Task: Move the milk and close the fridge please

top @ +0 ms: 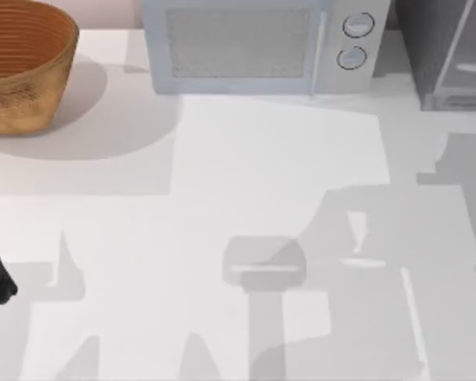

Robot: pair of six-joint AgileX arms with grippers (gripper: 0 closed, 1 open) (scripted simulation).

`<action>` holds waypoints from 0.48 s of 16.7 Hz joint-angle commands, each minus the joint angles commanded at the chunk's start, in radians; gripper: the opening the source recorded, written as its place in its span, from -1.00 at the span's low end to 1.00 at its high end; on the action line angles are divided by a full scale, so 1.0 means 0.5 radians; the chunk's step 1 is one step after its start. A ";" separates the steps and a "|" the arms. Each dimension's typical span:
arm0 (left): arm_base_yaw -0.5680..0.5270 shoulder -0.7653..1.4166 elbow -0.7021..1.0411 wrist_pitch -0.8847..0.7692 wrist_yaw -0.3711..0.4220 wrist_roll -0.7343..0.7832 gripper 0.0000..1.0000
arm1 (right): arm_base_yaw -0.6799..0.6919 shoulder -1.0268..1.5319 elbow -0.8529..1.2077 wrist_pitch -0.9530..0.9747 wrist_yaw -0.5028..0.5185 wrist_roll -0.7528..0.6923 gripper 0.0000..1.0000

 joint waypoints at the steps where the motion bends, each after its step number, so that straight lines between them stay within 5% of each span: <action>1: 0.000 0.000 0.000 0.000 0.000 0.000 1.00 | -0.018 -0.013 -0.019 -0.012 -0.016 -0.001 -1.00; 8: 0.000 0.000 0.000 0.000 0.000 0.000 1.00 | -0.049 0.069 0.055 -0.013 -0.046 -0.002 -1.00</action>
